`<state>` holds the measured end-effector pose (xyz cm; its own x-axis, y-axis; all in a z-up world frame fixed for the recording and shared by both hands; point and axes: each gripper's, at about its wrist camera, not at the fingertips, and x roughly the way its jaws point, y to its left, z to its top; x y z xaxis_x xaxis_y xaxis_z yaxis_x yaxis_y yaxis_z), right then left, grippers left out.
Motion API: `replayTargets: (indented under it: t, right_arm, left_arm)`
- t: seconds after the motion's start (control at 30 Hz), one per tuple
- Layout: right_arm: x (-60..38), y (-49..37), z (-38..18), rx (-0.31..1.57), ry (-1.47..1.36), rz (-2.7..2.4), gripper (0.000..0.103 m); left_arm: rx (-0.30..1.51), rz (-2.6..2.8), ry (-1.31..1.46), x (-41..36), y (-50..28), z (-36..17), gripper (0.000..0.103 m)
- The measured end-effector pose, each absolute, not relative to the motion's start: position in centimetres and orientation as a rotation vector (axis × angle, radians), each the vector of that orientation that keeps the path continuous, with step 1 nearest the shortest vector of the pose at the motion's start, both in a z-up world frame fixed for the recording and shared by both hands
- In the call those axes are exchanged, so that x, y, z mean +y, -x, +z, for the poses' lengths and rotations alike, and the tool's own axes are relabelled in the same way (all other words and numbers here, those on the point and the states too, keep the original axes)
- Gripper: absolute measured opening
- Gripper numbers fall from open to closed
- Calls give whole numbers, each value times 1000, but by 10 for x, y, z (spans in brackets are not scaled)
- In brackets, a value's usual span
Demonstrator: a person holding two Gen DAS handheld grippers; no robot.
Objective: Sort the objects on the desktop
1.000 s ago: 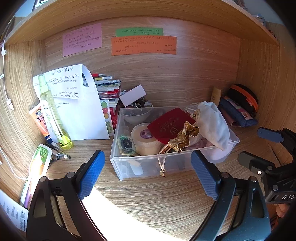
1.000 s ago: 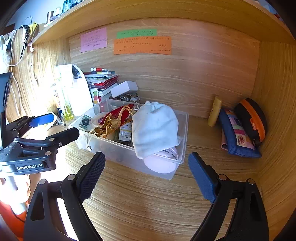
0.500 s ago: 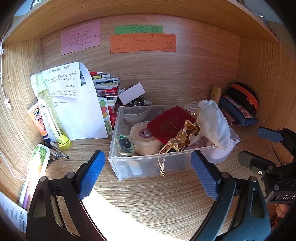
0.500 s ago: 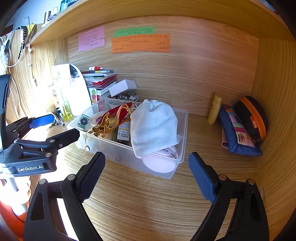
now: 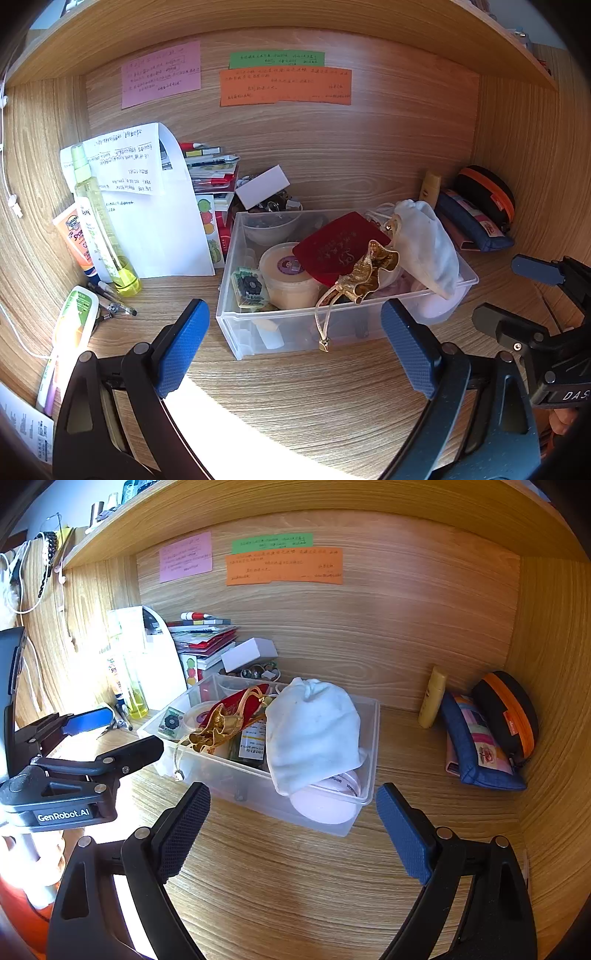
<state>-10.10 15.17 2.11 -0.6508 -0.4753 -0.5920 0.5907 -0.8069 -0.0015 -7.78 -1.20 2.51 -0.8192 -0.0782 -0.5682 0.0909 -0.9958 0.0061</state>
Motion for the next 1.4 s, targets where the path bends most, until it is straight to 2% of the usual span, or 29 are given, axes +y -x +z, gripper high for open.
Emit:
replayTargets:
  t: [0.23, 1.1, 1.4]
  right_arm:
    - [152, 100, 21, 260, -787, -2406, 90]
    - [151, 98, 19, 274, -784, -2386, 90]
    - [152, 101, 17, 261, -802, -2378, 90]
  left_arm:
    - [-10, -2921, -889, -6, 76, 27, 95]
    - [6, -2937, -954, -1, 76, 25, 95]
    - [39, -2962, -891, -5, 70, 30, 95]
